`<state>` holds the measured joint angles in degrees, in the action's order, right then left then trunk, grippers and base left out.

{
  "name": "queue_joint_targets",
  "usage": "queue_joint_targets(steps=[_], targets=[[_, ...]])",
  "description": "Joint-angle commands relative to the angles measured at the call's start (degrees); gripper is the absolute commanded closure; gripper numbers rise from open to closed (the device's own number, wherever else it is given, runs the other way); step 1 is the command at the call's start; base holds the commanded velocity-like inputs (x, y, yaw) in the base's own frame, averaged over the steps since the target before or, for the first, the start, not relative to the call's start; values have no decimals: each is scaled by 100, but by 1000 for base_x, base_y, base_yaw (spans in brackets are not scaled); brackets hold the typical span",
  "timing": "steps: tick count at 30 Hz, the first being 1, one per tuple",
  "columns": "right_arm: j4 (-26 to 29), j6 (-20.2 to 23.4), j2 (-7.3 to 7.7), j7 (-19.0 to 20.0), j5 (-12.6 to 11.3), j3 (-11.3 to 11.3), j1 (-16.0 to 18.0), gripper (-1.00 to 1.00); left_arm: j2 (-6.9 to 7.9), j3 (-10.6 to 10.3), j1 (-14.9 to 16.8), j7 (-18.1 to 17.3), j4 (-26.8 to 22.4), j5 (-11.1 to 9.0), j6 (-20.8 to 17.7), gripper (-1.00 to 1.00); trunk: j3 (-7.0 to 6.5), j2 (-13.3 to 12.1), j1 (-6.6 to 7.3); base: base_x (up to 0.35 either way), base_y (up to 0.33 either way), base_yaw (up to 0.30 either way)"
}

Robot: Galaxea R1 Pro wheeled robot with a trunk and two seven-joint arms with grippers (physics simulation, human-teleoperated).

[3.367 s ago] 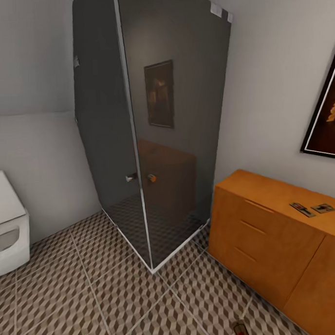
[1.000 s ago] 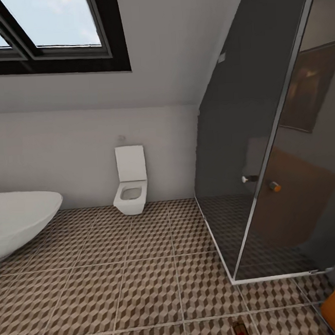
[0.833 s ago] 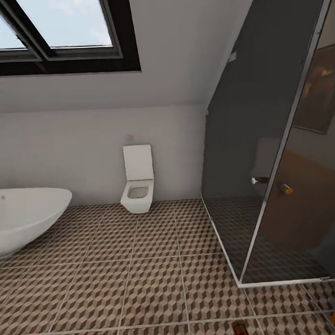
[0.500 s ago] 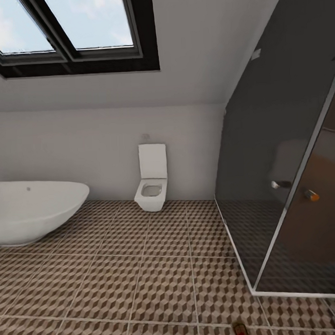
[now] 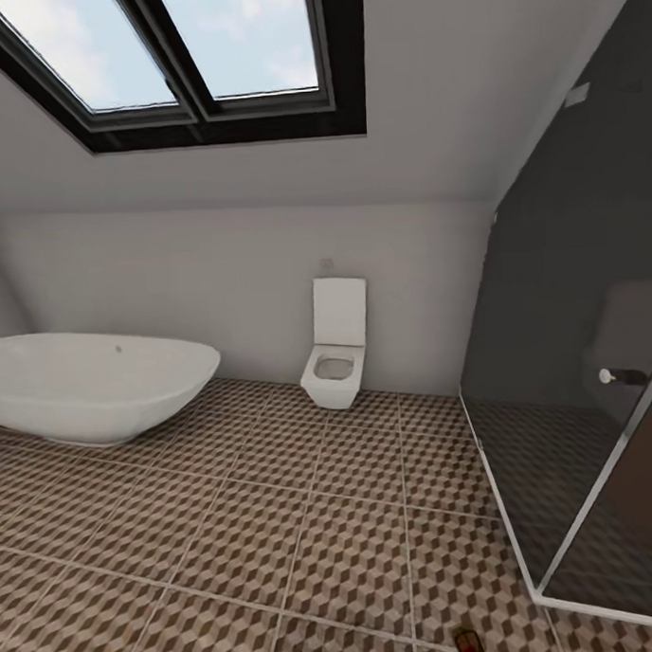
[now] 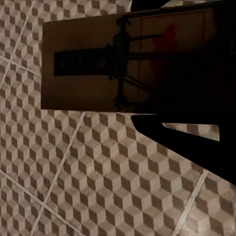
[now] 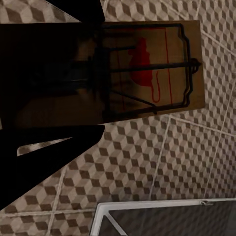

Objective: Take the four mousetraps from the cabinet in the bathroom and place them on the bathroom floor. Make sure all four end up on the same floor surface, and ensure that at least two of them are either under or directly next to the same bathroom sink.

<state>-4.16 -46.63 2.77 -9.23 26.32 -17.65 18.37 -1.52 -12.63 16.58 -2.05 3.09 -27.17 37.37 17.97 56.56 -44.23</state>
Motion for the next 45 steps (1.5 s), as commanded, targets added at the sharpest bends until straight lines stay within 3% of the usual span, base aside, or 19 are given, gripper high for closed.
queue_joint_targets(steps=[1, 13, 24, 45], targets=[[-23, -30, 4, -24, 44, -19, 9, 100, -5, -46, 12, -11, 40, -50, 33, 100, 7, 5, -1, 0, 0, 300], [-23, -30, 2, -17, 49, -19, 10, 100, 72, -37, 12, -17, 61, -52, 33, 100, 7, 5, -1, 0, 0, 300], [-23, -30, 4, -25, 49, -19, 11, 100, 502, -16, 12, -35, 61, -84, 33, 100, 7, 5, -1, 0, 0, 300], [-23, -30, 4, -19, 49, -19, 10, 100, 501, -19, 12, -23, 61, -95, 29, 100, 7, 5, -1, 32, -11, 300]])
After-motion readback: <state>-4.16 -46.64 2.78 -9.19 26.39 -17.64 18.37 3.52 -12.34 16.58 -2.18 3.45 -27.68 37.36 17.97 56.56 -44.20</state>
